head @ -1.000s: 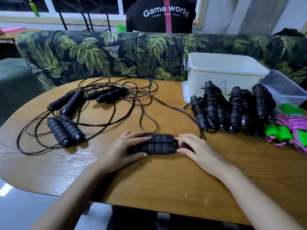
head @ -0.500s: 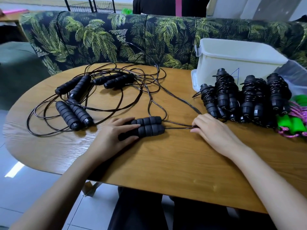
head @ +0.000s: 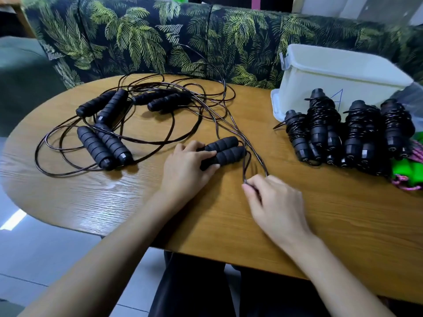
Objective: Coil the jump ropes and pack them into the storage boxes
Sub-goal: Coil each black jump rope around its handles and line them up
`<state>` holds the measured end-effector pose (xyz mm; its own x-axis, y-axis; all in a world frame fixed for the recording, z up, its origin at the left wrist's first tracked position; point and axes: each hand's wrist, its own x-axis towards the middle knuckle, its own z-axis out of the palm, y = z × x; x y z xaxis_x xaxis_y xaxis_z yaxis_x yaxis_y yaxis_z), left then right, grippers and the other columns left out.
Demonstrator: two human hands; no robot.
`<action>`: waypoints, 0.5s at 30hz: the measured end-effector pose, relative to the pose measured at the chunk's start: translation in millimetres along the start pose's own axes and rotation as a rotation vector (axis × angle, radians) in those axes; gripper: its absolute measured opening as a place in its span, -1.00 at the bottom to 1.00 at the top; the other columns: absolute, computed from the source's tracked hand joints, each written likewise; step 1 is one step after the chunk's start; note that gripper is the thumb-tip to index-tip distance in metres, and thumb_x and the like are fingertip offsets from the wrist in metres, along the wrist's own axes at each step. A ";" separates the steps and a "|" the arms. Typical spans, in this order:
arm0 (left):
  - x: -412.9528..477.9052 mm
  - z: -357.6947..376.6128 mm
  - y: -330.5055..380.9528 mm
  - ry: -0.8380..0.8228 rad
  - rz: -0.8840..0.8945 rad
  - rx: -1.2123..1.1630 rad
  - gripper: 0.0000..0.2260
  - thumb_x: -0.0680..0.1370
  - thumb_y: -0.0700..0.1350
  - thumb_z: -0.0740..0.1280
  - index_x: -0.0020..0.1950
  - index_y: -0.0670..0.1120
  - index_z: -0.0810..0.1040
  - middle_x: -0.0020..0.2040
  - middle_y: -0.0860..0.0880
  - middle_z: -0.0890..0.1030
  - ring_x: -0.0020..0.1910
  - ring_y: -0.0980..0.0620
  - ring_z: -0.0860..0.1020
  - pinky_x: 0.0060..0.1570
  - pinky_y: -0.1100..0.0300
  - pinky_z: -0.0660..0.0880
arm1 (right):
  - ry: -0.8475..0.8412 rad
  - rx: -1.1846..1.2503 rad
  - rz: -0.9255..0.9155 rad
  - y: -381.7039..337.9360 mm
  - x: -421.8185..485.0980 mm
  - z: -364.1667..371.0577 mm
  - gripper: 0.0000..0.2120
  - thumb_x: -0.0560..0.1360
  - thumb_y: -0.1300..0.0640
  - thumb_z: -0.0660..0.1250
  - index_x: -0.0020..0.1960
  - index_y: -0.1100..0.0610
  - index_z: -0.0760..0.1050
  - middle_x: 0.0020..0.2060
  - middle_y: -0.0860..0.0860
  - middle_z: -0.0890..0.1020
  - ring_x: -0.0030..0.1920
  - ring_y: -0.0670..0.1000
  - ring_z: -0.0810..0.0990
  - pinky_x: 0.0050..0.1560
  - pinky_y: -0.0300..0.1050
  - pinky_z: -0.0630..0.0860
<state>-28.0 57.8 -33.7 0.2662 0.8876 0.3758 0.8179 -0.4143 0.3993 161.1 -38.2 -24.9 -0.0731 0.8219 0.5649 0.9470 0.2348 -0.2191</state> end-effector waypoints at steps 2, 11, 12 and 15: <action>1.6 -0.1 -0.3 -0.006 -0.012 -0.009 -0.67 0.49 0.13 0.43 0.23 0.10 0.64 0.19 0.01 0.56 0.13 -0.13 0.49 0.01 -0.08 0.53 | -0.001 0.050 -0.043 -24.4 -5.4 6.7 -0.76 0.55 0.02 0.22 -0.23 0.08 0.54 -0.42 -0.04 0.55 -0.41 -0.01 0.53 -0.47 -0.19 0.35; 4.1 -18.9 6.1 -0.201 -0.022 0.009 -0.50 0.55 0.32 0.19 0.38 0.09 0.53 0.28 0.03 0.48 0.21 -0.04 0.41 -0.01 0.12 0.41 | 0.049 -0.007 -0.178 -53.4 -23.6 19.8 -0.71 0.55 0.00 0.22 -0.30 0.08 0.50 -0.50 -0.06 0.49 -0.47 -0.03 0.48 -0.46 -0.16 0.37; 5.1 -22.6 8.3 -0.253 -0.037 0.008 -0.39 0.50 0.40 0.16 0.40 0.08 0.50 0.28 0.02 0.47 0.21 -0.04 0.40 0.00 0.11 0.40 | 0.041 -0.014 -0.189 -54.0 -23.0 20.2 -0.71 0.55 0.00 0.21 -0.30 0.08 0.50 -0.50 -0.06 0.49 -0.47 -0.03 0.49 -0.45 -0.15 0.39; 7.1 -31.5 14.4 -0.387 -0.024 0.080 -0.13 0.32 0.53 0.22 0.49 0.04 0.40 0.29 -0.02 0.43 0.23 -0.08 0.40 0.07 0.04 0.46 | 0.002 -0.024 -0.209 -58.3 -21.0 21.5 -0.71 0.55 0.01 0.19 -0.28 0.08 0.52 -0.49 -0.06 0.52 -0.45 -0.02 0.51 -0.44 -0.12 0.44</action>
<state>-30.5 51.8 1.1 0.4067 0.9134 0.0182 0.8593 -0.3892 0.3318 100.7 -58.0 -41.1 -0.2684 0.7556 0.5975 0.9183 0.3880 -0.0781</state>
